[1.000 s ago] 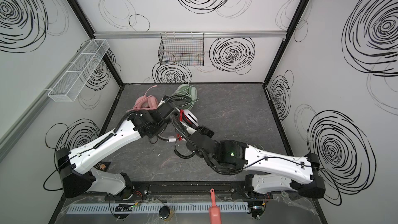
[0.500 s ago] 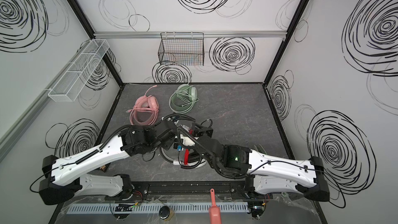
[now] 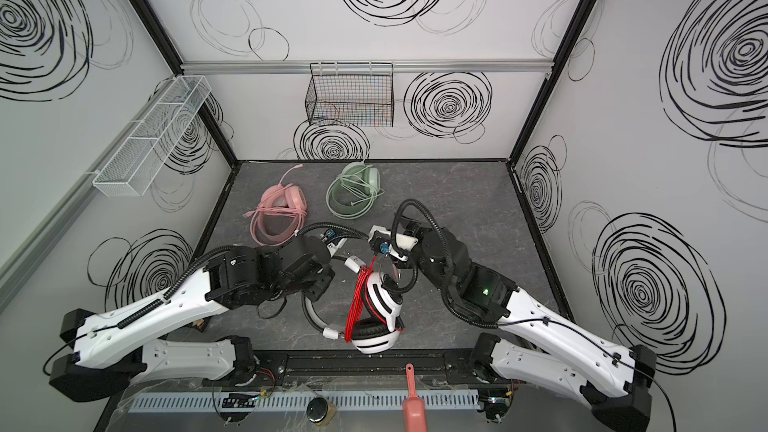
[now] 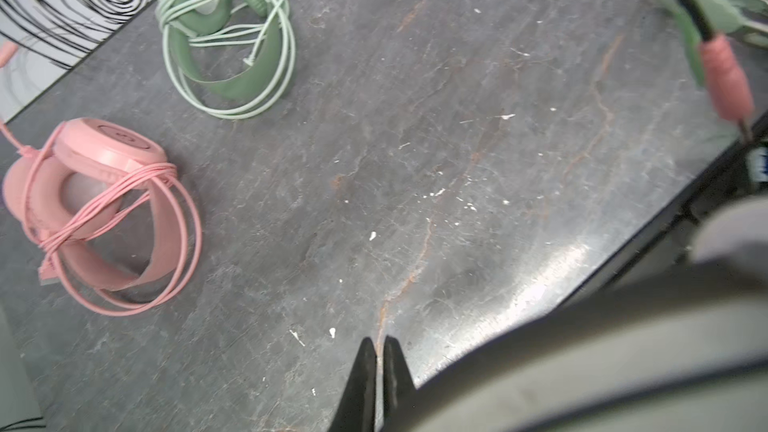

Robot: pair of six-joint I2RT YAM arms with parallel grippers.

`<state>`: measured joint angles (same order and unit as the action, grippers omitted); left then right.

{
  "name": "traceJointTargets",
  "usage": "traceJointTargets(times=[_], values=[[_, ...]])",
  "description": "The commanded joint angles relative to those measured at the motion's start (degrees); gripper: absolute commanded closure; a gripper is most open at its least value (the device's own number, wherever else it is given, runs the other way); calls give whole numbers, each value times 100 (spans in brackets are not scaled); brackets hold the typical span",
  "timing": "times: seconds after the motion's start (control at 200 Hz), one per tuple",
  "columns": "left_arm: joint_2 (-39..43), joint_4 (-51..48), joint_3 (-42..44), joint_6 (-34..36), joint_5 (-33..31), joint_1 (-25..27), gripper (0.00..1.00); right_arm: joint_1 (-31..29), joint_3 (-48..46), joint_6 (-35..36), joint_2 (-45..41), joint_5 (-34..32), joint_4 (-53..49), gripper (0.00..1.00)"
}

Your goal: Wrap the headphones

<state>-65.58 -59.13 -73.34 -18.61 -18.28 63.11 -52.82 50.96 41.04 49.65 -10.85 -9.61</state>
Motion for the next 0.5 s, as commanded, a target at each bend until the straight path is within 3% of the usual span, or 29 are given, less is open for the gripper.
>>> traceJointTargets(times=[0.0, 0.285, 0.495], values=[[182, 266, -390, 4, 415, 25, 100, 338, -171, -471, -112, 1071, 310, 49], [273, 232, -839, -114, 880, 1, 100, 776, -1036, -1286, -284, 2291, 1263, 50], [114, 164, -1467, -379, 901, -325, 100, 817, -1856, -2198, -363, 3425, 2341, 51]])
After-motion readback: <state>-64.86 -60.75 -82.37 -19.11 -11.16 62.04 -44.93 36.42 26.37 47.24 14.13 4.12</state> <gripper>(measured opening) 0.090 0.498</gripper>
